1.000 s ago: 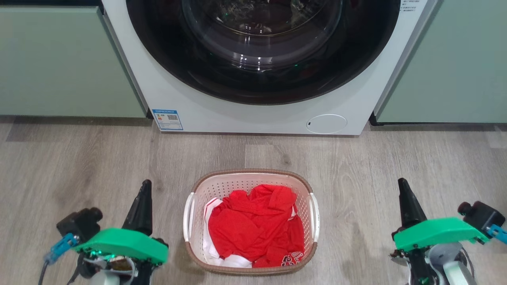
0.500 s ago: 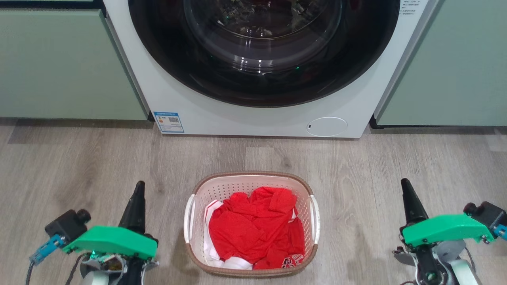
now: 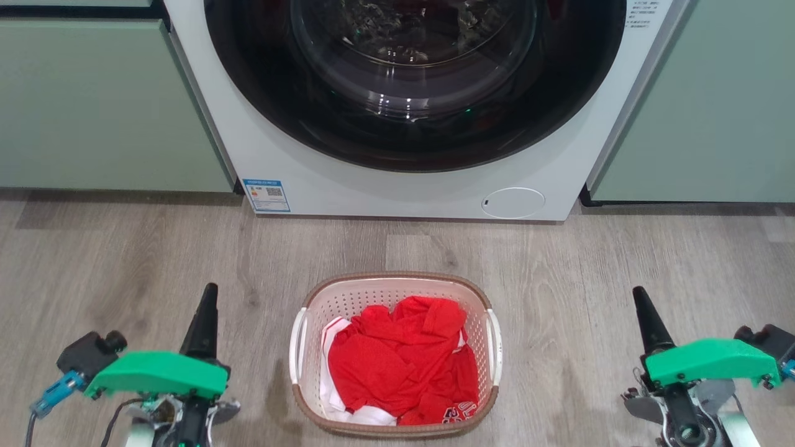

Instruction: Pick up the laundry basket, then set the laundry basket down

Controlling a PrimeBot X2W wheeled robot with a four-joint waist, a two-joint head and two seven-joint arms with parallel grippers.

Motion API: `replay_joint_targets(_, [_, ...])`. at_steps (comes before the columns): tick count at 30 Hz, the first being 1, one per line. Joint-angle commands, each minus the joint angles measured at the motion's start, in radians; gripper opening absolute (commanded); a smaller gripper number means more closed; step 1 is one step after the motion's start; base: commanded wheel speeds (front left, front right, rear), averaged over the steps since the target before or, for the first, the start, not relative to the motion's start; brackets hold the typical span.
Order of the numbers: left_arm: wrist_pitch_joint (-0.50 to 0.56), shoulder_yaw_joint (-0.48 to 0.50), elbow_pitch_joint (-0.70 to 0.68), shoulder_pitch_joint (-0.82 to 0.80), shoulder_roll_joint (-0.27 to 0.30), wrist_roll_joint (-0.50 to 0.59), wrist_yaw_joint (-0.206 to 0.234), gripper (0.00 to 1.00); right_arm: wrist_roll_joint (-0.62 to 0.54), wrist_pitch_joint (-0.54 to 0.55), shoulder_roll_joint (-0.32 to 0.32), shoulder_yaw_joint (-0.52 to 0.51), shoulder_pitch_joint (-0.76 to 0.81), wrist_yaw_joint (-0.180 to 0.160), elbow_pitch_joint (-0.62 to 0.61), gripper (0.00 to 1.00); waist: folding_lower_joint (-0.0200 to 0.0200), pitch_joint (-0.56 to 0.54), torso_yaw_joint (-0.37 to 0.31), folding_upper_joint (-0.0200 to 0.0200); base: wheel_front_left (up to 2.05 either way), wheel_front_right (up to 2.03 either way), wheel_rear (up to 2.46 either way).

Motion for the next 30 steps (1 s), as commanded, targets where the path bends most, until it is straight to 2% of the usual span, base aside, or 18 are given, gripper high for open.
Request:
replay_joint_targets(1, [0.008,0.033,-0.022,-0.054,0.013,-0.038,-0.01,0.0,0.032,0.012,-0.016,0.001,-0.054,0.004,-0.026,0.0,0.0,-0.001,0.0,0.0,0.0,0.0,0.0])
replay_joint_targets(30, [0.091,0.107,0.023,-0.083,0.009,-0.378,-0.026,0.0,0.296,0.094,-0.016,-0.052,-0.074,0.005,0.012,0.0,0.0,-0.023,0.006,0.0,0.0,0.0,0.0])
